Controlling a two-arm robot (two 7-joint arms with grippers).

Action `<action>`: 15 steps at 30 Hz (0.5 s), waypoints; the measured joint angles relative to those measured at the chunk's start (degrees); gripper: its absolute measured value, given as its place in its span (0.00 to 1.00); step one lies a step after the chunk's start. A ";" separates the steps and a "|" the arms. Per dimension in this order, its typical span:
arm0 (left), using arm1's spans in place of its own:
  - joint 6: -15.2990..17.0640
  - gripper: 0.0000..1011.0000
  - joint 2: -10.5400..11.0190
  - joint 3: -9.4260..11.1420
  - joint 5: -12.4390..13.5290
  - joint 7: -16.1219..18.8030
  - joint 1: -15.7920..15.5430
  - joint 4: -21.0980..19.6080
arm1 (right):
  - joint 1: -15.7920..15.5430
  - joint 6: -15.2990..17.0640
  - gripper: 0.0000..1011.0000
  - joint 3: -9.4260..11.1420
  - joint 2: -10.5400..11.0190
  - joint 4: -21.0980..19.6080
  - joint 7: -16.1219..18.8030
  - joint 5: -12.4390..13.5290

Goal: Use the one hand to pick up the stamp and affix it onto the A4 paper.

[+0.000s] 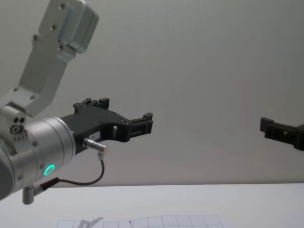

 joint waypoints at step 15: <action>0.00 0.99 0.00 0.00 0.00 0.00 0.00 0.00 | -1.70 -0.28 0.99 0.80 1.33 -1.30 0.01 1.32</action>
